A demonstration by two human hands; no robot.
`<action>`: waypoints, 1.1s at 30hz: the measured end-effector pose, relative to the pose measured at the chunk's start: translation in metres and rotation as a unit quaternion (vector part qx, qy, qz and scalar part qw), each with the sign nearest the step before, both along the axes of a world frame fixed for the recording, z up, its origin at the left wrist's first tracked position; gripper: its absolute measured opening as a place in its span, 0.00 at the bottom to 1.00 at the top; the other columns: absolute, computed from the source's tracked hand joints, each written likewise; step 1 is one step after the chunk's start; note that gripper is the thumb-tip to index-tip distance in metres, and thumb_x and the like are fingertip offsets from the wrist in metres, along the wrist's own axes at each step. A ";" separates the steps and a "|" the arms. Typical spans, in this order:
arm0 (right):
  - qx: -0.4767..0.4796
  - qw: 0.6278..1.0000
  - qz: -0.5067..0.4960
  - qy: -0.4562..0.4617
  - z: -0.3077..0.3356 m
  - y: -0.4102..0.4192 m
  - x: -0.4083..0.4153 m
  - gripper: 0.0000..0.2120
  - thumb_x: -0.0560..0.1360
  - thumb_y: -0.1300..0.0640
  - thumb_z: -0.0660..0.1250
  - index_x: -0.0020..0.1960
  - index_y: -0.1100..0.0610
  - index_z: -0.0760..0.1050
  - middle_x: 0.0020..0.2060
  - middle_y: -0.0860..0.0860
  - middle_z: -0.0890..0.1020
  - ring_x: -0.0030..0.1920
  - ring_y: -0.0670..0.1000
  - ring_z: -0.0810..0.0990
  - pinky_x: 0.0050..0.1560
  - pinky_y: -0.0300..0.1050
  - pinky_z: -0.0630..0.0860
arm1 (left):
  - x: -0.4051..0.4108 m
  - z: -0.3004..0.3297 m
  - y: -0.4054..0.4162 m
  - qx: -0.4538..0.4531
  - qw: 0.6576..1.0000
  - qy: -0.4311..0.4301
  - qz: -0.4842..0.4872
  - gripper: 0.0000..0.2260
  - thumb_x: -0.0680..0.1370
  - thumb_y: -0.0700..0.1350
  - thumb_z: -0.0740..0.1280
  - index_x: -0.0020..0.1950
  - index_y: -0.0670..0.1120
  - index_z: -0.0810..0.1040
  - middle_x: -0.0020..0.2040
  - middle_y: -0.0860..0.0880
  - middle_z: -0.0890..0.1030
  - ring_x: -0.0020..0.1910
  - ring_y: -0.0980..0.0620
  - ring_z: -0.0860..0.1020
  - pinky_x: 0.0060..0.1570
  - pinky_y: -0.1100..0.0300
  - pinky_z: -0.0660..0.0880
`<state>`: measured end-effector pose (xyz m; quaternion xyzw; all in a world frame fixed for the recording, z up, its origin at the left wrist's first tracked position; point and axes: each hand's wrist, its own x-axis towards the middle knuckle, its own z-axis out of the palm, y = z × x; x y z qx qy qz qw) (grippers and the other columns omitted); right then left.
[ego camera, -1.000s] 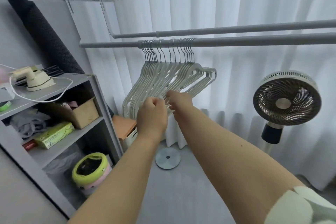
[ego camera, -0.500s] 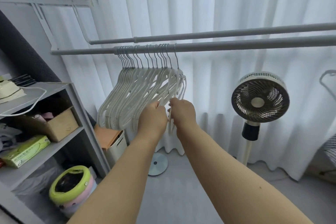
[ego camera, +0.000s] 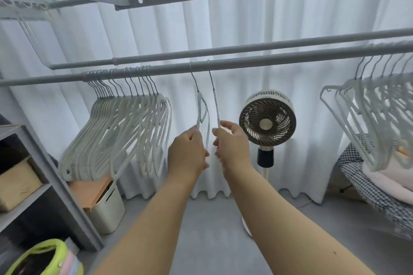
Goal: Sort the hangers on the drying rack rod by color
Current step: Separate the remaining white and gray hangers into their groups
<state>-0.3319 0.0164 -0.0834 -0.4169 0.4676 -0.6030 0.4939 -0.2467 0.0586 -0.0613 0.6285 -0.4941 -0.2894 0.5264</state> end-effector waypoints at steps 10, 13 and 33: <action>-0.014 0.999 -0.044 -0.009 0.009 0.013 -0.076 0.18 0.75 0.62 0.63 0.64 0.54 0.75 0.32 0.50 0.75 0.29 0.47 0.70 0.24 0.35 0.66 | -0.071 0.004 -0.004 -0.007 0.997 0.009 -0.076 0.18 0.80 0.45 0.55 0.67 0.55 0.77 0.35 0.48 0.80 0.25 0.56 0.74 0.21 0.65 0.70; -0.011 0.998 -0.059 -0.023 0.010 0.017 -0.101 0.15 0.75 0.62 0.63 0.59 0.52 0.78 0.32 0.50 0.75 0.28 0.46 0.69 0.21 0.34 0.65 | -0.094 0.001 -0.009 -0.013 0.997 0.007 -0.081 0.17 0.80 0.45 0.55 0.62 0.57 0.79 0.36 0.49 0.81 0.29 0.53 0.77 0.26 0.60 0.75; 0.001 0.989 -0.134 -0.056 0.026 0.028 -0.221 0.14 0.76 0.64 0.61 0.40 0.46 0.78 0.27 0.50 0.72 0.19 0.43 0.64 0.20 0.35 0.62 | -0.213 0.000 -0.022 -0.018 0.990 -0.022 -0.138 0.21 0.76 0.49 0.54 0.64 0.58 0.78 0.55 0.52 0.83 0.55 0.42 0.80 0.56 0.40 0.78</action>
